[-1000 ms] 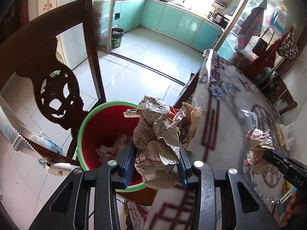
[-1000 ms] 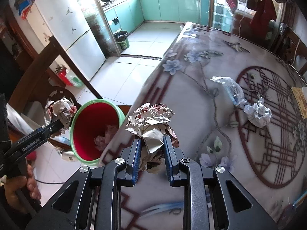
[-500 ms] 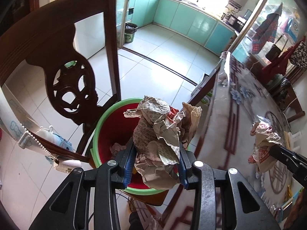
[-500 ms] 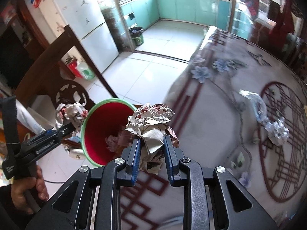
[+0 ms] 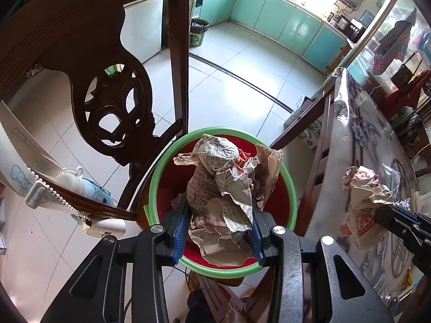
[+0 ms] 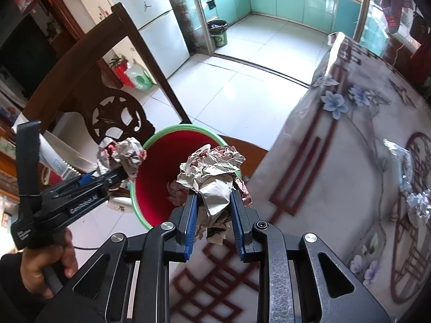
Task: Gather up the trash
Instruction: 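Open both grippers to drop the papers into the red bucket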
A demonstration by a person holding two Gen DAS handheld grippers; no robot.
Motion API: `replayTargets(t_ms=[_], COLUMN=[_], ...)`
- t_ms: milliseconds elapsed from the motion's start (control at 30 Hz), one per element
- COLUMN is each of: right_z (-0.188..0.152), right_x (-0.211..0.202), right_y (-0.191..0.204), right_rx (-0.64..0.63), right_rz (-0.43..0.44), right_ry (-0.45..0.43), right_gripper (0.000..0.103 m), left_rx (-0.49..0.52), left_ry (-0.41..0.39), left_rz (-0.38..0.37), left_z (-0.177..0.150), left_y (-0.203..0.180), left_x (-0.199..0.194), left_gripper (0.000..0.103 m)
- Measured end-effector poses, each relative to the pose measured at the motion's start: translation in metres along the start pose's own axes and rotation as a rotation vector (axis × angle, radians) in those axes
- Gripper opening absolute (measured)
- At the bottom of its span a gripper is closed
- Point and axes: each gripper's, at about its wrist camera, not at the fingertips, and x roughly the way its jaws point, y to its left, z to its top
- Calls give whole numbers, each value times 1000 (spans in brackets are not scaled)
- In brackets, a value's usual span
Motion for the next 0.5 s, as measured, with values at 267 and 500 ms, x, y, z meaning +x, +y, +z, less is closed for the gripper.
replayTargets(t_ms=[267,500], right_z=[8,11], right_x=[13,24], right_y=[11,15], right_rx=[-21,-29], right_rz=[20,28], right_ry=[19,42], right_gripper=[23,23], left_rx=[-11,-12], left_ry=[36,71], left_rz=[14,34], left_z=[4,4], left_y=[10,13], left_x=[18,30], left_gripper=[37,37])
